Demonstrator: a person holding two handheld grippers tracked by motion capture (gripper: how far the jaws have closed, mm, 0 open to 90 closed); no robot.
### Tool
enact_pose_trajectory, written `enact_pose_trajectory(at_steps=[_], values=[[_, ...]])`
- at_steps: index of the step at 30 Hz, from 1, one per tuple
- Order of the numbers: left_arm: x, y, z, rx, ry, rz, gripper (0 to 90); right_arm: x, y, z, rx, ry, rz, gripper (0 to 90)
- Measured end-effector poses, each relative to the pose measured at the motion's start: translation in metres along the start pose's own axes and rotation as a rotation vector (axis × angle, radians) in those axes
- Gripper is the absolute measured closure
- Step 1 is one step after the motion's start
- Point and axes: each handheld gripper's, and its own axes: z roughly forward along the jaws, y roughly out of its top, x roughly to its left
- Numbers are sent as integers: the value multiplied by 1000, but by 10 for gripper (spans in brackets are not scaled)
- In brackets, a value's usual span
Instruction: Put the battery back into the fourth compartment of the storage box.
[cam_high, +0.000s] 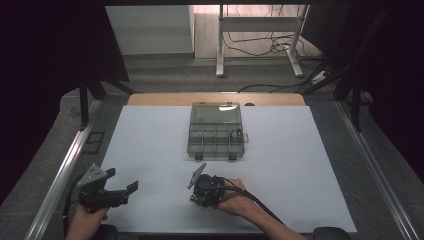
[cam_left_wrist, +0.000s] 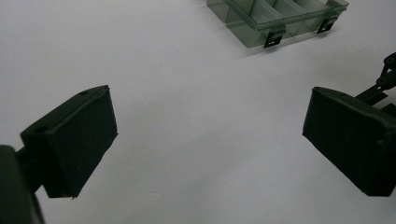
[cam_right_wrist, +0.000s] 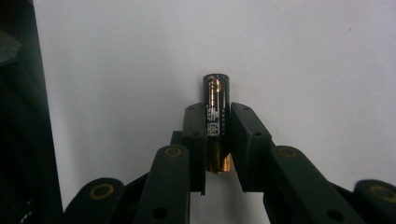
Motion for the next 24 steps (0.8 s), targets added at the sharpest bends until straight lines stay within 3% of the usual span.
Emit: enact_pose_trajectory(at_steps=[11, 24], values=[[0, 0, 0, 1, 0, 1, 36, -5, -2, -12, -32, -26, 5, 766], [0, 0, 1, 8, 1, 5, 36, -22, -7, -34, -97, -38, 81, 766]])
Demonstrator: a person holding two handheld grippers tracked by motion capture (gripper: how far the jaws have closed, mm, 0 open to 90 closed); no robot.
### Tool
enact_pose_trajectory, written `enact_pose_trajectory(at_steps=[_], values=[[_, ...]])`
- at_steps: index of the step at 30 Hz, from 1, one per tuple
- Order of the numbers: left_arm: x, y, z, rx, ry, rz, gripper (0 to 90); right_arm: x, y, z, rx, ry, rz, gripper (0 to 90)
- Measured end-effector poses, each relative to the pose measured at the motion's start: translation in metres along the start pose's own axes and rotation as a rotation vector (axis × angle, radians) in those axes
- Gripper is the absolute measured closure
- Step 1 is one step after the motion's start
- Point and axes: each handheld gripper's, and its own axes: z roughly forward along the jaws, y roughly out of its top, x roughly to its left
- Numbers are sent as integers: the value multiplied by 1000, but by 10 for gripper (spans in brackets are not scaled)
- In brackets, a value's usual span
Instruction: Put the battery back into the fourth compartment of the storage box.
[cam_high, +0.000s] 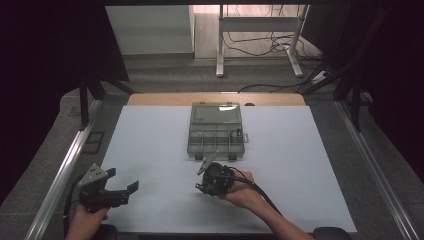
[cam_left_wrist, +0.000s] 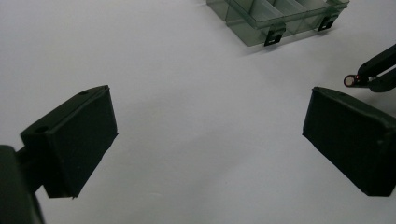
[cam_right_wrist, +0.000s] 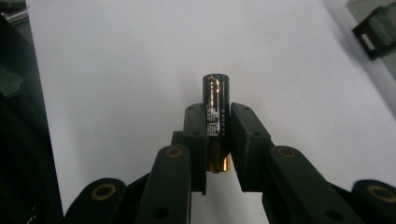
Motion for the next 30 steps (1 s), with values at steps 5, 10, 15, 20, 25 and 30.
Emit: enact_pose_trajectory(at_steps=[5, 10, 15, 20, 25, 30], values=[[0, 0, 0, -3, -1, -3, 36, -6, -1, -6, -13, -10, 18, 766], [0, 0, 0, -2, -1, 0, 36, -11, -2, -13, -30, -23, 35, 766], [0, 0, 0, -1, -1, -1, 36, -16, -2, -19, -39, -31, 54, 766], [0, 0, 0, -1, -1, -3, 36, -22, -3, -24, -54, -41, 65, 766], [0, 0, 0, 0, -2, -4, 36, -28, -4, -29, -66, -50, 80, 766], [0, 0, 0, -1, -1, -5, 36, -32, -5, -32, -71, -58, 95, 766]])
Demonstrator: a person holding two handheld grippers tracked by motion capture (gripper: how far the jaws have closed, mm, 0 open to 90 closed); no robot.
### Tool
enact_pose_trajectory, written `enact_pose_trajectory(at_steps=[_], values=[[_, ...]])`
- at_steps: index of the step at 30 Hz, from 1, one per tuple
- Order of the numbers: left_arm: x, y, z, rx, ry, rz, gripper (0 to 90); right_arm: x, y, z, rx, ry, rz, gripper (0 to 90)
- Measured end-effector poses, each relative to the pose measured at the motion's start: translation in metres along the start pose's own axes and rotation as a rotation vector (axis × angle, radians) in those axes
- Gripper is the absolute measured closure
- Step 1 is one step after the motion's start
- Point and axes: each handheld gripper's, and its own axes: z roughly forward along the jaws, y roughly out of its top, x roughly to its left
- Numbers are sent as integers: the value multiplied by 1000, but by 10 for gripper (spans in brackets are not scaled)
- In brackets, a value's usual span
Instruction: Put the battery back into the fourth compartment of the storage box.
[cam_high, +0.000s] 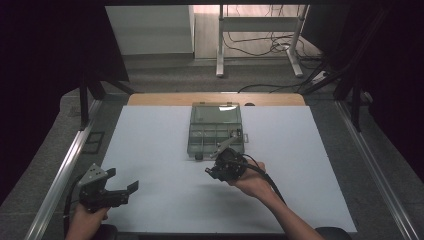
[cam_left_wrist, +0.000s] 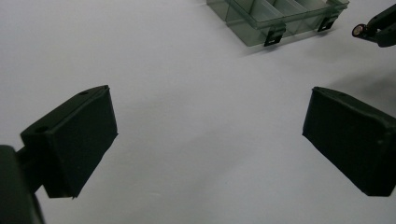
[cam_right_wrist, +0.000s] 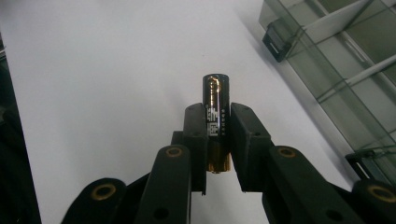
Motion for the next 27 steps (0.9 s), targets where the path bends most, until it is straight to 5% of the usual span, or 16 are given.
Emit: enact_pose_trajectory(at_steps=[14, 27], values=[[0, 0, 0, -1, 0, -3, 37, -19, 4, -13, -25, -42, 41, 766], [0, 0, 0, 0, 0, -3, 37, -50, 7, -25, -38, -103, 109, 766]])
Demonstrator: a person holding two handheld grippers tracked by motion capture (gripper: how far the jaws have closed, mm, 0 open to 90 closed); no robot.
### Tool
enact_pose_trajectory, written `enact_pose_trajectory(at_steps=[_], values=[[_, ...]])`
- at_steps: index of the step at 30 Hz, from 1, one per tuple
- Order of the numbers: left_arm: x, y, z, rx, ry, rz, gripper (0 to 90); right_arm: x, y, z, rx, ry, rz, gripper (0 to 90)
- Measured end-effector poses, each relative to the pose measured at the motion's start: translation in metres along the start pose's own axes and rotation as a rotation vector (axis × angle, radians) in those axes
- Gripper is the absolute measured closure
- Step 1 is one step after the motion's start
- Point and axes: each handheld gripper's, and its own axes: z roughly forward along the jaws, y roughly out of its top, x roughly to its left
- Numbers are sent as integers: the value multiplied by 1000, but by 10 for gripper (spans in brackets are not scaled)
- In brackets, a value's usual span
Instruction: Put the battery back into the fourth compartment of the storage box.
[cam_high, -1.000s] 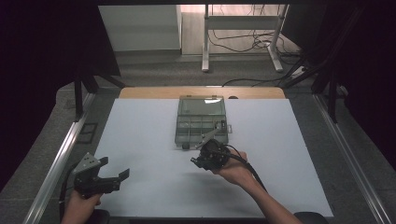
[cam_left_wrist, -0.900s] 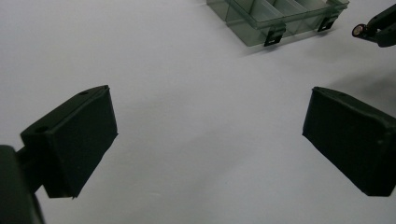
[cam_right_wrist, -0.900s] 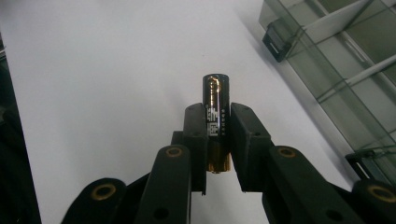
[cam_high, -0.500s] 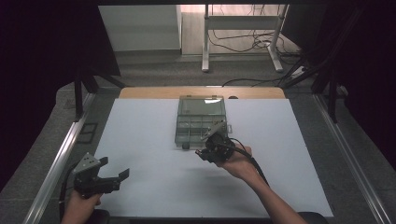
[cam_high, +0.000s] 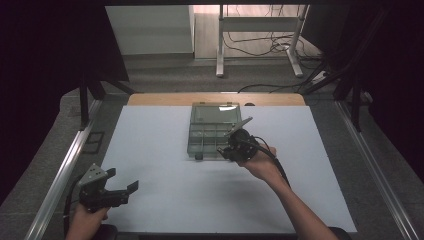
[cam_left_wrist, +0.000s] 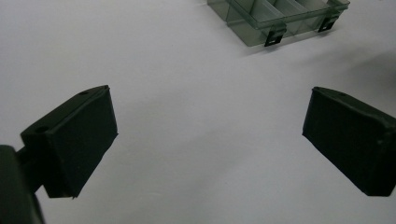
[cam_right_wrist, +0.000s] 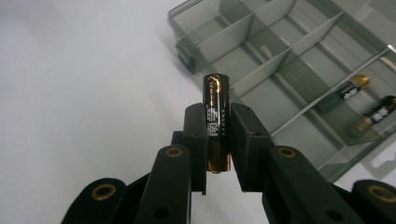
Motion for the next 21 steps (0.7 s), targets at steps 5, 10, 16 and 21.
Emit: enact_pose_trajectory(at_steps=[5, 10, 16, 21], values=[[0, 0, 0, 1, -1, -1, 37, -9, 3, 0, -2, -20, 19, 766], [0, 0, 0, 1, -2, -3, 37, -20, 8, 0, -4, -42, 38, 766], [1, 0, 0, 2, -4, -4, 37, -33, 12, 0, -2, -72, 72, 766], [1, 0, 1, 3, -5, -2, 37, -44, 16, 1, 0, -95, 101, 766]])
